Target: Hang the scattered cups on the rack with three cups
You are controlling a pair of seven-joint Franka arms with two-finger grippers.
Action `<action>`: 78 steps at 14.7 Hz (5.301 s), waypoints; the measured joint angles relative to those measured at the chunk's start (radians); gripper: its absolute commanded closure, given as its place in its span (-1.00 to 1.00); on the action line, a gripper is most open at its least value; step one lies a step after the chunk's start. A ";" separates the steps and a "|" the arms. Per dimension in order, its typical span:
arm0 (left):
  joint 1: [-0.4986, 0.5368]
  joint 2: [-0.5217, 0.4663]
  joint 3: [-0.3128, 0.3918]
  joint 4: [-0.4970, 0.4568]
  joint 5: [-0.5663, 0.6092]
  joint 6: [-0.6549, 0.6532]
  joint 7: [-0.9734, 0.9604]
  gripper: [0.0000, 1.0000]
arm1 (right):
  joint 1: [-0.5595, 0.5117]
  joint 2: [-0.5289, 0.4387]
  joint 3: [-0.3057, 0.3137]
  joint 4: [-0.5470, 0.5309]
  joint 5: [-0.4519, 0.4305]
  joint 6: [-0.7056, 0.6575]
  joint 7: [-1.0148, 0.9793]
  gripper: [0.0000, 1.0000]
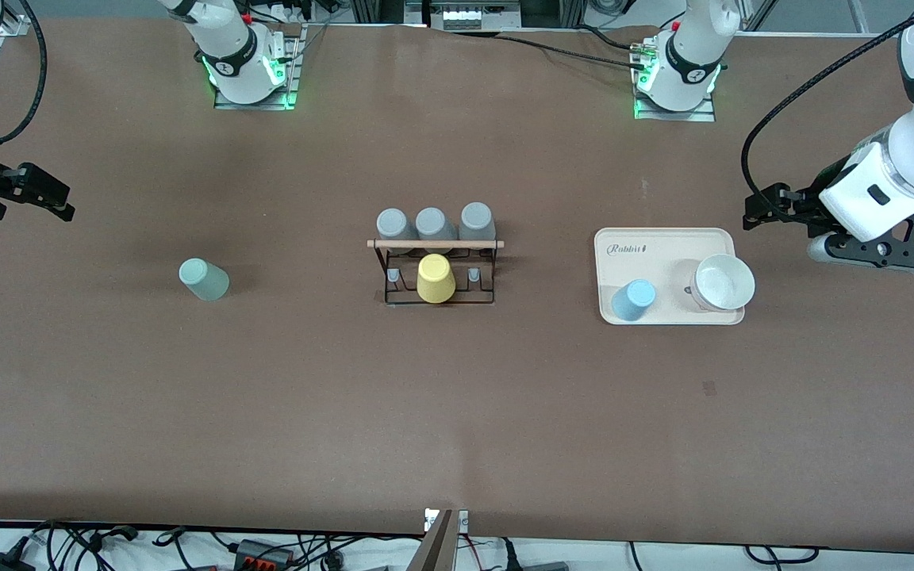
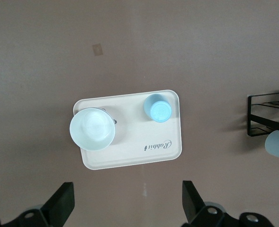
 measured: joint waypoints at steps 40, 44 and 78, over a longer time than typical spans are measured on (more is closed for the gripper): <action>-0.079 0.380 -0.017 -0.104 -0.078 0.318 0.021 -1.00 | 0.000 0.006 0.002 0.007 0.000 -0.005 0.000 -1.00; -0.081 0.438 -0.017 -0.121 -0.078 0.375 0.022 -1.00 | 0.000 0.007 0.002 0.007 0.000 -0.005 0.000 -1.00; -0.226 0.390 -0.153 0.251 -0.178 0.050 -0.256 0.94 | 0.000 0.011 0.001 0.010 0.000 -0.006 0.000 -1.00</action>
